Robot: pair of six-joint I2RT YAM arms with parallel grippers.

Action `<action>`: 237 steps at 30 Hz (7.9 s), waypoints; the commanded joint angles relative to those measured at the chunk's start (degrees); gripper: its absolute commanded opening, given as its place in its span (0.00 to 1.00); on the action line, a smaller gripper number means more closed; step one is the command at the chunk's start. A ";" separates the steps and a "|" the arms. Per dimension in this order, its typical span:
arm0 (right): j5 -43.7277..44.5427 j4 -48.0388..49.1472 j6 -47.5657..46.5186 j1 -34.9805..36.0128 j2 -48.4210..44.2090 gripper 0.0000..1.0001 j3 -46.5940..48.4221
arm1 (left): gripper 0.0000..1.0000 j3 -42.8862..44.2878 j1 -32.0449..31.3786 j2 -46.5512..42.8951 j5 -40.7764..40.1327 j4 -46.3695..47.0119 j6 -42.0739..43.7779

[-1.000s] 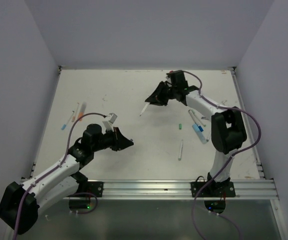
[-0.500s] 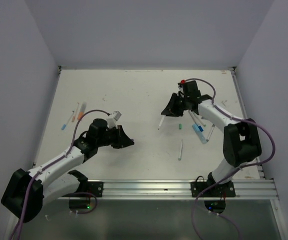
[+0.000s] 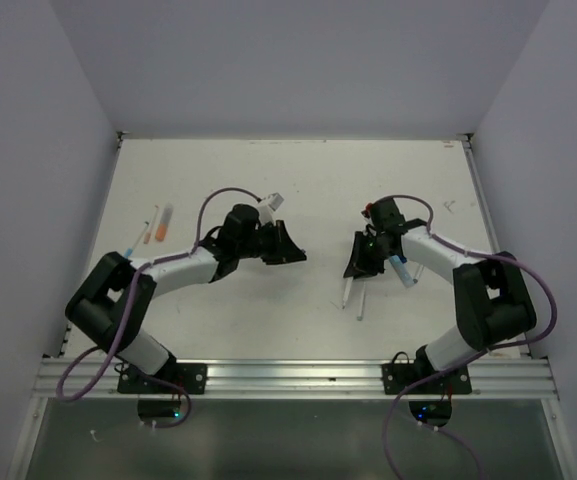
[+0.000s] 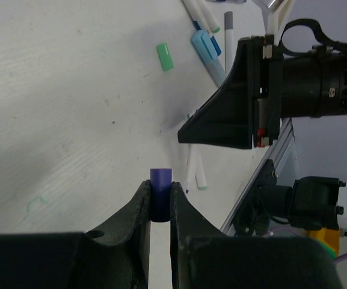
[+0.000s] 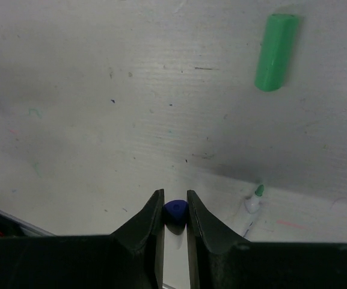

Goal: Open the pen caps

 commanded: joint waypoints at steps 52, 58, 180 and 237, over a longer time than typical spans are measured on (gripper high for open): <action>7.06 -1.76 -2.58 2.99 -16.93 0.46 -1.13 | 0.53 21.21 0.72 21.04 -5.85 -1.77 1.37; 5.04 -1.42 -3.19 3.25 -19.14 0.47 -0.78 | 0.56 19.52 12.59 7.58 -14.70 -20.78 12.78; -4.45 27.06 20.80 19.69 -0.68 0.52 5.38 | 0.00 -6.40 -2.06 -19.43 -8.05 -10.75 9.29; 15.33 2.36 9.90 9.23 3.98 0.00 30.34 | 0.00 -18.35 -32.30 -25.49 -40.39 -13.99 -1.61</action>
